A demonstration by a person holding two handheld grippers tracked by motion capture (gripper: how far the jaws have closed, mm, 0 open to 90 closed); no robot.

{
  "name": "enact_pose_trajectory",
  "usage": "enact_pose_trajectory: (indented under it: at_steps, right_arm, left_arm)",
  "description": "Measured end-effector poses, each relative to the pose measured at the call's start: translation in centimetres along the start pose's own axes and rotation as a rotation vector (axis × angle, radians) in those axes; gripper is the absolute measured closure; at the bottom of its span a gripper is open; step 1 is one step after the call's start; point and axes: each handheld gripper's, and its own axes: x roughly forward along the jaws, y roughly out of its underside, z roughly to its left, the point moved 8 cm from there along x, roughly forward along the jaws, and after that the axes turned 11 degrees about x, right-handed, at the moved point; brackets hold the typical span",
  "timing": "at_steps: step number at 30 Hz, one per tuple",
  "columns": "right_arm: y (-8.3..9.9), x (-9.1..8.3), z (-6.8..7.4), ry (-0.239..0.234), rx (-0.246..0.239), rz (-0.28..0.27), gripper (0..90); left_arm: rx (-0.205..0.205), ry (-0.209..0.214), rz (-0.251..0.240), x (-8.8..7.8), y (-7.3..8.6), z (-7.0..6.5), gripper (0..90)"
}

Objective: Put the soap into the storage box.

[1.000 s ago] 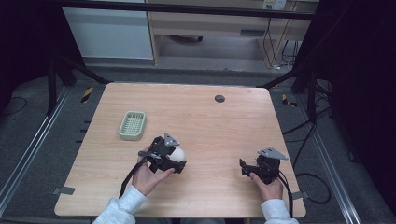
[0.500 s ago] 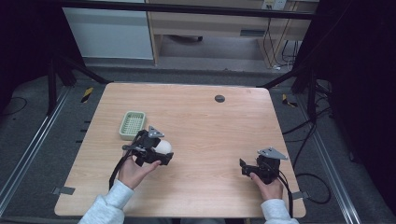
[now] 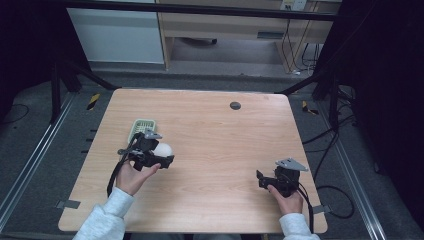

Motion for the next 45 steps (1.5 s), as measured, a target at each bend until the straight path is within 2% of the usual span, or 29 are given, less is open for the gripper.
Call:
enact_pose_trajectory:
  at_steps: [12,23,28,37,38,45]
  right_arm:
    - [0.0,0.0,0.0,-0.003,0.001,-0.001,6.0]
    - [0.0,0.0,0.1,-0.006,0.001,-0.003,6.0]
    - [0.0,0.0,0.1,-0.007,0.002,-0.002,6.0]
    - [-0.1,0.0,0.0,-0.006,-0.003,-0.005,6.0]
    - [0.0,0.0,0.1,-0.007,0.001,-0.003,6.0]
    - [0.0,0.0,0.0,-0.006,0.001,-0.004,6.0]
  left_arm:
    - [-0.047,-0.023,0.005,0.5,0.0,2.5,23.9]
    - [-0.063,-0.050,0.011,0.6,-0.8,4.6,23.9]
    - [-0.084,-0.059,0.004,0.5,-1.1,6.0,23.9]
    - [-0.118,-0.103,0.029,0.5,-1.2,9.1,23.9]
    - [-0.131,-0.107,0.030,0.7,-1.2,9.6,23.9]
    - [-0.161,-0.112,0.043,1.6,-1.1,11.1,23.9]
